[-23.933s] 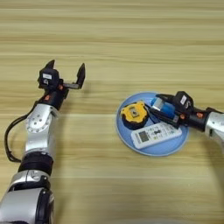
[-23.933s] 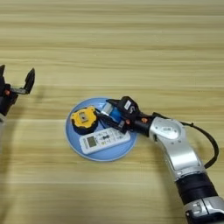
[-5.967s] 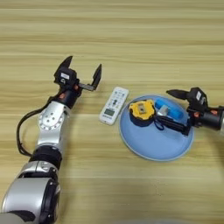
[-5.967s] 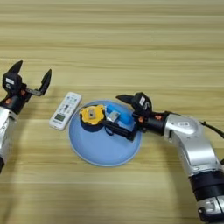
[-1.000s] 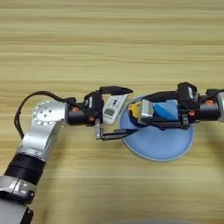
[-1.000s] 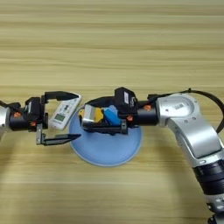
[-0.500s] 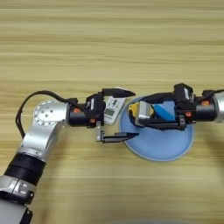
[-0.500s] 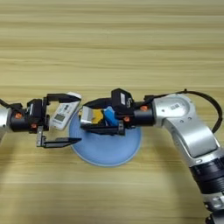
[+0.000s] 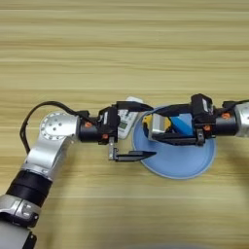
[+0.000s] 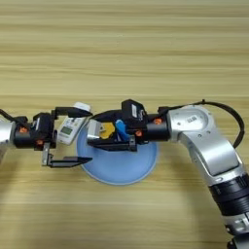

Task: Move the objects on the table

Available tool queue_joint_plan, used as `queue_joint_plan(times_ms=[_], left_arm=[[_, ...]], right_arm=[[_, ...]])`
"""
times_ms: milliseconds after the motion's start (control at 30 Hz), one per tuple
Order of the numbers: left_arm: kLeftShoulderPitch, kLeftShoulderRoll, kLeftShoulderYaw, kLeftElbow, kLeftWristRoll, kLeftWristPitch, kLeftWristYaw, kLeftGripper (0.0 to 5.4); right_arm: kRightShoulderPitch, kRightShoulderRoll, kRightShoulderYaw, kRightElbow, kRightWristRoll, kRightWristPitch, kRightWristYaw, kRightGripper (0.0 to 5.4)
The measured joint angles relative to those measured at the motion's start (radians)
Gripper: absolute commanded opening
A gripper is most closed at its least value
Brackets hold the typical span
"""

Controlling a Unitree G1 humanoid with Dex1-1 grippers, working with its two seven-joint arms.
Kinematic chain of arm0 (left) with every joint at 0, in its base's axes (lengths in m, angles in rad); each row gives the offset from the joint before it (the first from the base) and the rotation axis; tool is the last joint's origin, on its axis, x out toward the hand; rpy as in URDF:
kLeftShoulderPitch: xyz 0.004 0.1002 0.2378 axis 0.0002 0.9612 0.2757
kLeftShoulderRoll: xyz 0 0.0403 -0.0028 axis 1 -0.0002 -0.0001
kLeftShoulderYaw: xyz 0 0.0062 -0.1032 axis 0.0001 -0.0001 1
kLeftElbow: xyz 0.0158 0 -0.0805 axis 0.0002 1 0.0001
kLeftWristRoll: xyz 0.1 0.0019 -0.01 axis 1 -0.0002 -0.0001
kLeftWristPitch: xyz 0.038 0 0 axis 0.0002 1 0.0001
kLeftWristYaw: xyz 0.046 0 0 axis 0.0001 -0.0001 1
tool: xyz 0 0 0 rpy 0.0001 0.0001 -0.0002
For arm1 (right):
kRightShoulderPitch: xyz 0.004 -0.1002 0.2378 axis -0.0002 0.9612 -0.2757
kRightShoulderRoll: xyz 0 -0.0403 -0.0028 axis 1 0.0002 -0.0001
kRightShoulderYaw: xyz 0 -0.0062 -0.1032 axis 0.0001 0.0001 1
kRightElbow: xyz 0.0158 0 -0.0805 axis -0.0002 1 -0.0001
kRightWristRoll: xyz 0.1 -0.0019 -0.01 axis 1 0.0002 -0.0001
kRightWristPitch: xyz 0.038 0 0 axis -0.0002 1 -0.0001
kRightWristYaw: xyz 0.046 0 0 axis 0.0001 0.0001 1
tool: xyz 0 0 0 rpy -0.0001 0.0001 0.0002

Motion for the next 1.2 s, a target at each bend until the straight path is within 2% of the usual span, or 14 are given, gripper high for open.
queue_joint_plan(times_ms=[333, 867, 1200], left_arm=[[0.0, 0.0, -0.001, 0.0, 0.002, 0.0, 0.0, 4.3], [0.0, 0.0, -0.003, 0.001, 0.005, -0.002, 0.001, 2.53], [0.0, 0.002, -0.005, 0.005, 0.032, -0.002, -0.002, 2.42]], right_arm=[[-0.002, 0.0, 0.002, 0.0, 0.0, 0.0, 0.0, 2.53], [-0.002, 0.0, 0.003, 0.0, 0.0, -0.001, 0.001, 2.53], [-0.003, 0.006, 0.029, 0.018, -0.006, -0.013, -0.001, 2.5]])
